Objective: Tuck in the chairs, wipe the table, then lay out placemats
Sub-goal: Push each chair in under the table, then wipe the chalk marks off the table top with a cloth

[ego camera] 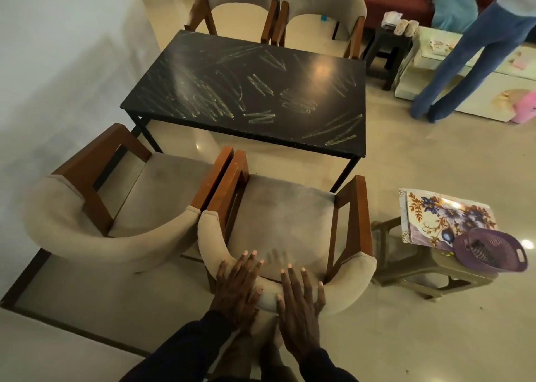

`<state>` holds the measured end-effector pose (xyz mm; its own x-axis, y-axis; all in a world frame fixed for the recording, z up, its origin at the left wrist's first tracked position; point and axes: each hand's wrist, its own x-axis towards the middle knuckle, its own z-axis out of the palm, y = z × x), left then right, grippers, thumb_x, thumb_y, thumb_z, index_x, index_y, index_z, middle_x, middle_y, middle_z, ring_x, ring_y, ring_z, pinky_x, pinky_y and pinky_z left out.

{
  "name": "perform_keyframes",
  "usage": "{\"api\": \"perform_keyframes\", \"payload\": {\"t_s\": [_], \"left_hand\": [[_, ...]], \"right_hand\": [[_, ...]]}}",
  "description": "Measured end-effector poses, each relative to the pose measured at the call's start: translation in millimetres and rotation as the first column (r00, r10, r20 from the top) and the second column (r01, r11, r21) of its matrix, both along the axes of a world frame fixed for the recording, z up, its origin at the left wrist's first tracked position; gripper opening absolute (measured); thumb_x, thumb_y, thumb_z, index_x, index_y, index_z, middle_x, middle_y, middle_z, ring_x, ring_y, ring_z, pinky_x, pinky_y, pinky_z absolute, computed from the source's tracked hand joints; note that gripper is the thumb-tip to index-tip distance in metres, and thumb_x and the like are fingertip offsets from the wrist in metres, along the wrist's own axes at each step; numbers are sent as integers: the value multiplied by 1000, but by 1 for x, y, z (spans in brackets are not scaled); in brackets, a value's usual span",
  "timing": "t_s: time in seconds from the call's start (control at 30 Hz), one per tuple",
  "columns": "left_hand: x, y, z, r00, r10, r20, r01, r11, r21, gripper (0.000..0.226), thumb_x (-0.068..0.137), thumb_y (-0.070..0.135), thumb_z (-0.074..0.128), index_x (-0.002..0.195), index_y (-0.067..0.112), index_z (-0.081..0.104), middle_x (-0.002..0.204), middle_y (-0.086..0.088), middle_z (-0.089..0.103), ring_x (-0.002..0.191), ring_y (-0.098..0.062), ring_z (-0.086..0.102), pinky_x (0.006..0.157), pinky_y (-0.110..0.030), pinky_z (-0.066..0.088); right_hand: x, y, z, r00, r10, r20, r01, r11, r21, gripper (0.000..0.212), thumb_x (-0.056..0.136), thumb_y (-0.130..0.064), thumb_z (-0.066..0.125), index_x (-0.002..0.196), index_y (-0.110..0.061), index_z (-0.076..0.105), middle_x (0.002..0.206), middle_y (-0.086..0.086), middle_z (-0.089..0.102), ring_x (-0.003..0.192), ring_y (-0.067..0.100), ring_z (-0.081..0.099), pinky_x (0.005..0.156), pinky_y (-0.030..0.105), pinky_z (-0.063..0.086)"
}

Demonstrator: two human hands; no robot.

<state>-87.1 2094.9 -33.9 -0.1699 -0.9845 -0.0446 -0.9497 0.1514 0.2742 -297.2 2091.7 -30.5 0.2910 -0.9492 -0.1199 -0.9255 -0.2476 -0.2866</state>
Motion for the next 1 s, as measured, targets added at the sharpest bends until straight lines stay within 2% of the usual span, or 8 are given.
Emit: {"api": "perform_keyframes", "payload": {"t_s": [0.13, 0.27, 0.33, 0.43, 0.5, 0.67, 0.9, 1.0], "left_hand": [[-1, 0, 3, 1000, -1, -4, 1, 1000, 26, 65, 101, 50, 47, 162, 27, 39, 173, -3, 26, 158, -27, 30, 123, -60, 20], [-4, -2, 14, 999, 35, -8, -35, 999, 26, 70, 103, 52, 42, 166, 24, 32, 175, -4, 25, 159, -29, 29, 124, -65, 26], [-5, -7, 17, 999, 49, -12, -49, 999, 7, 73, 101, 51, 41, 166, 22, 30, 175, -6, 24, 159, -30, 28, 122, -65, 27], [-13, -18, 22, 999, 21, -30, -22, 999, -27, 75, 97, 48, 43, 165, 18, 31, 173, -9, 27, 158, -32, 30, 120, -68, 31], [-22, -27, 23, 999, -24, -37, 22, 998, -61, 73, 97, 48, 42, 162, 15, 34, 171, -12, 31, 155, -34, 37, 120, -69, 33], [-45, -49, 31, 993, -52, -105, 42, 994, -97, 68, 103, 49, 38, 163, 16, 35, 172, -12, 31, 156, -33, 34, 125, -58, 15], [-96, -78, 59, 989, -87, -117, 79, 994, -73, 70, 110, 58, 20, 168, 20, 27, 177, -5, 17, 164, -26, 16, 127, -63, 15], [-131, -89, 67, 992, -56, -113, 49, 996, -70, 71, 109, 60, 20, 169, 22, 24, 179, -2, 11, 165, -23, 9, 129, -62, 11]], "right_hand": [[-2, 0, -1, 999, -8, 35, 7, 1000, 29, 62, 110, -57, 22, 159, -27, 47, 170, 4, 39, 157, 31, 32, 127, 61, 13], [-2, 3, 4, 999, -17, 27, 17, 1000, -3, 63, 110, -55, 25, 160, -22, 44, 171, 9, 37, 158, 33, 30, 125, 64, 19], [-1, 1, 9, 999, -20, 25, 21, 1000, -21, 64, 109, -53, 32, 163, -20, 40, 174, 8, 31, 161, 32, 24, 128, 65, 14], [-8, -9, 19, 998, -54, 40, 55, 998, -31, 69, 109, -51, 37, 170, -23, 23, 179, 5, 12, 166, 26, 2, 131, 58, -5], [-16, -18, 28, 995, -85, 58, 87, 996, -25, 69, 110, -53, 32, 171, -24, 16, 180, 2, 2, 166, 22, -8, 131, 53, -11], [-45, -37, 41, 987, -142, 79, 146, 989, -35, 68, 111, -55, 13, 171, -23, 17, 180, 1, 6, 166, 21, -4, 131, 61, 3], [-114, -60, 43, 976, -157, 151, 177, 975, -133, 68, 109, -46, 40, 170, -23, 21, 179, 3, 15, 166, 24, 6, 131, 58, 5], [-151, -75, 40, 963, -154, 222, 189, 971, -145, 64, 109, -46, 39, 168, -23, 27, 178, 4, 18, 166, 24, 10, 130, 63, 13]]}}
